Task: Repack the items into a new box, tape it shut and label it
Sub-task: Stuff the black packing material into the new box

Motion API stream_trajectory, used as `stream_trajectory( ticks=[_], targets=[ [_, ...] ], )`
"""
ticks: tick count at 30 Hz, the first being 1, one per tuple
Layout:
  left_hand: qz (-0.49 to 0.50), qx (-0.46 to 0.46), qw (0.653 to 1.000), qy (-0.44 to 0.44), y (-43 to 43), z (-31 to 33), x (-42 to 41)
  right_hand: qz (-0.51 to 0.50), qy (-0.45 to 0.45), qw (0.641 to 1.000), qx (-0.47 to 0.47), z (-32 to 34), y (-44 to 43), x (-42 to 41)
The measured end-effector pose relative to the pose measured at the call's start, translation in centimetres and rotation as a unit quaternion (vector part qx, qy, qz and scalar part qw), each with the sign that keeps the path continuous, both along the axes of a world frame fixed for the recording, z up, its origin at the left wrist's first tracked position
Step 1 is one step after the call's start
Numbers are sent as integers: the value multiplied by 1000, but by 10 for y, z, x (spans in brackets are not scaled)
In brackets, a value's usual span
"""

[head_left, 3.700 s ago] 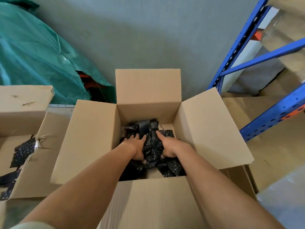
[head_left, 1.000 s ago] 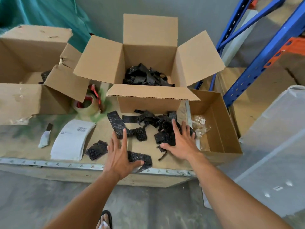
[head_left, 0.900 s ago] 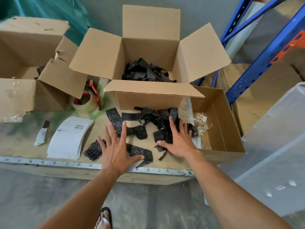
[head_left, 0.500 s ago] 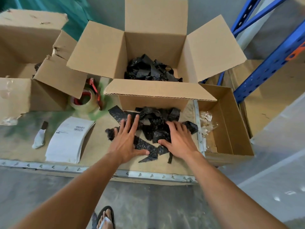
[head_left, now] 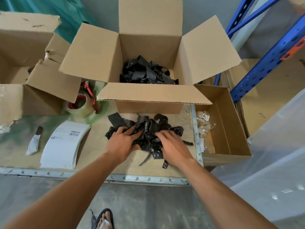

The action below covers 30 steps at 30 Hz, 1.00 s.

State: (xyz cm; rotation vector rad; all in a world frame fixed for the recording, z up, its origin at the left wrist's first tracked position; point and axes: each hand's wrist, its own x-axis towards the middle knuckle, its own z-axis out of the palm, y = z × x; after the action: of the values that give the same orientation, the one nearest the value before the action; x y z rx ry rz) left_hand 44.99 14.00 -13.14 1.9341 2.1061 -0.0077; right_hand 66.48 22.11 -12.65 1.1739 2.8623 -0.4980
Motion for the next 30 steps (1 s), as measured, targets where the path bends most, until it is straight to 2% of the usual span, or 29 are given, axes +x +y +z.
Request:
stream_trajectory(
  ticks=[3, 5, 7, 10, 14, 19, 24, 30],
  targets=[
    [20, 63, 996, -56, -14, -5, 1, -10, 22, 999, -26, 3, -7, 3],
    [41, 79, 992, -92, -17, -3, 0, -32, 18, 994, -99, 9, -6, 1],
    [63, 75, 987, -130, -16, 0, -1, -39, -11, 986, -159, 14, 0, -2],
    [93, 54, 980, -166, -13, 6, -1, -20, -35, 986, -159, 19, 8, -9],
    [123, 29, 966, -224, -7, 20, 2, -67, 7, 976, -207, 27, 11, -11],
    [145, -2, 939, -312, -5, 41, -1, -113, 90, 941, -307, 48, 8, -7],
    [143, -23, 891, -430, -14, 90, 8, -133, 133, 908, -376, 94, -1, 2],
    [84, -26, 883, -460, -34, 191, 16, -88, 163, 904, -386, 180, -18, 17]
  ],
)
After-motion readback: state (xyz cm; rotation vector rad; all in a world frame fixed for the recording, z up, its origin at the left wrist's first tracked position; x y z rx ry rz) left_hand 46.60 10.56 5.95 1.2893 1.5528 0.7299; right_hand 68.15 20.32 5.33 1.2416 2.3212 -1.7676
